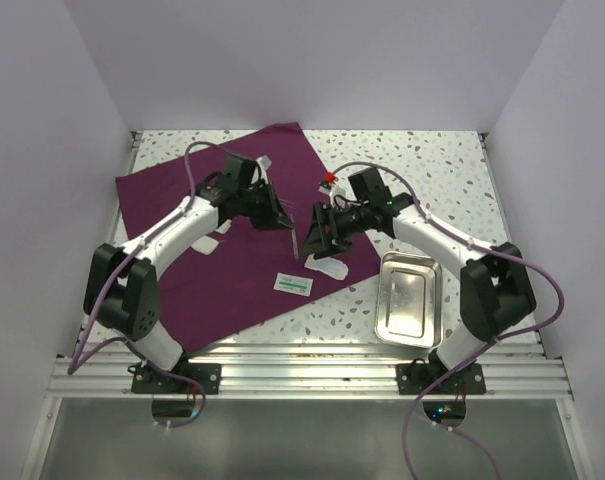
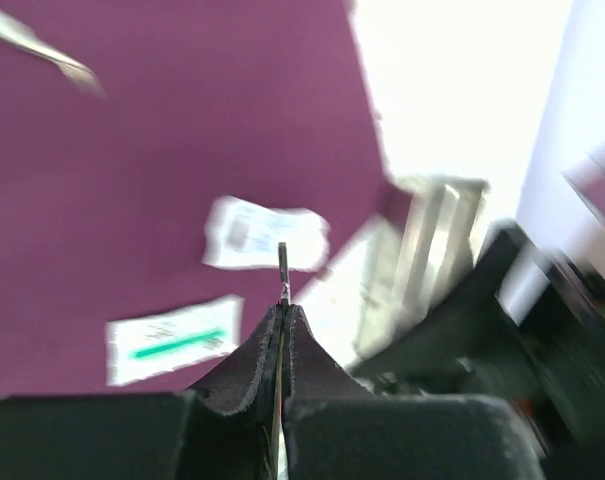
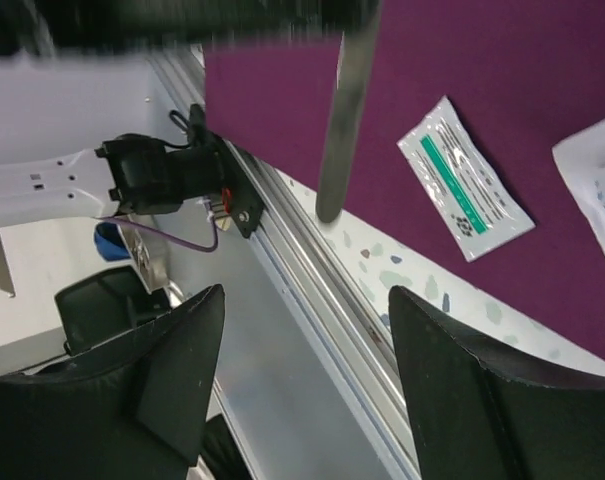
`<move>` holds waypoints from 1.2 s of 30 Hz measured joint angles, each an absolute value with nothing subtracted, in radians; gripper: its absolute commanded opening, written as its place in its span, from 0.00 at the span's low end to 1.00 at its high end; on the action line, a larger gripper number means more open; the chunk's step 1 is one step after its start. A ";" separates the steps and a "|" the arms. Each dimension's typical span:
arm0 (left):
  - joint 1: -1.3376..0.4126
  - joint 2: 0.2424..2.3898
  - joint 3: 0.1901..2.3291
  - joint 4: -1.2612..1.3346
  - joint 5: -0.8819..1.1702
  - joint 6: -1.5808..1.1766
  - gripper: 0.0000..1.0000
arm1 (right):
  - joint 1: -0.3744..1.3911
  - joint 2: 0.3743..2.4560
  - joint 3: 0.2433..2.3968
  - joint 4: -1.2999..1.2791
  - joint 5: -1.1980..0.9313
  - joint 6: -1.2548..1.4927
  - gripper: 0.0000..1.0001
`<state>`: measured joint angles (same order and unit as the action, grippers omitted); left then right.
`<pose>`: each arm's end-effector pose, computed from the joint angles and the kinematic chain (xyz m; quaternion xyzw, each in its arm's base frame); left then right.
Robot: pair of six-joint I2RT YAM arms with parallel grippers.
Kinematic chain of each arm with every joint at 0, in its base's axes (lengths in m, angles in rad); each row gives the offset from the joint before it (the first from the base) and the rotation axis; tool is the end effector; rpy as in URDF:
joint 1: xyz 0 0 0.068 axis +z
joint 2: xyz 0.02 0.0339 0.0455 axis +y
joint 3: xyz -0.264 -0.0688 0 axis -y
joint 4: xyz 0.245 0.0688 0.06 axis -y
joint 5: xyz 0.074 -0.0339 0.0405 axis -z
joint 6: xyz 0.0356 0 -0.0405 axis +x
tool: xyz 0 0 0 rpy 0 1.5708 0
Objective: Prepare the surgical pack
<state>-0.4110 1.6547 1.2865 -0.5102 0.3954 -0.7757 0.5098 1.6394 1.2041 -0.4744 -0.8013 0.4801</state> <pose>0.3250 -0.1566 0.2621 -0.1017 0.9191 -0.3392 0.1725 0.2897 0.1913 0.2500 -0.1395 0.8690 0.4666 0.0878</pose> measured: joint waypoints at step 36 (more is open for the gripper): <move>-0.456 1.645 1.295 -0.580 0.306 -0.840 0.88 | 0.219 1.331 0.838 -0.921 -0.222 0.465 0.00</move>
